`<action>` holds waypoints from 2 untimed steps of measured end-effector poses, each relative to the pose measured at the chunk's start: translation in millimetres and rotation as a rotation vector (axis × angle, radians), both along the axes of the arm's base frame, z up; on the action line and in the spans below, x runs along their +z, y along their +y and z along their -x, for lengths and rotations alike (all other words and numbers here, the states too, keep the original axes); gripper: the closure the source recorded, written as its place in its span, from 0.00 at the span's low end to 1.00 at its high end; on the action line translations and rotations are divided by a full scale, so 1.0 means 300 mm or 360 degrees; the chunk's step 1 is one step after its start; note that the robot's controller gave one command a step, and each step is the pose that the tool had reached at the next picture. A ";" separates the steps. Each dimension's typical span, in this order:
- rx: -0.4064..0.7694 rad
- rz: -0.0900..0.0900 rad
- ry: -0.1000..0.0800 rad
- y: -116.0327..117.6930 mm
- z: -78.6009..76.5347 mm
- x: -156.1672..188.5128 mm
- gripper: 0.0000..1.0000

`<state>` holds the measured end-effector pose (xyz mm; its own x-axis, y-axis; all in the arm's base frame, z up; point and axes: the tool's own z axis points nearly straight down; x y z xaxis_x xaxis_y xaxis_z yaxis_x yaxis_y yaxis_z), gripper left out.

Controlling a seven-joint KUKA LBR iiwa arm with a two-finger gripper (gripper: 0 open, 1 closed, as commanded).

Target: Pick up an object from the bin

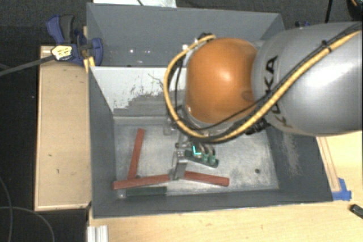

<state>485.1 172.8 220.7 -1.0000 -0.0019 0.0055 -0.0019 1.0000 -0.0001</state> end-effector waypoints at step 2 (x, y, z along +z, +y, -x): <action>-0.0130 0.0001 -0.0006 -0.338 0.030 -0.399 0.00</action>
Offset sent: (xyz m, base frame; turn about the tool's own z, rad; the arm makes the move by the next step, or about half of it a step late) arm 0.0062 -0.0698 -0.1507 -0.0219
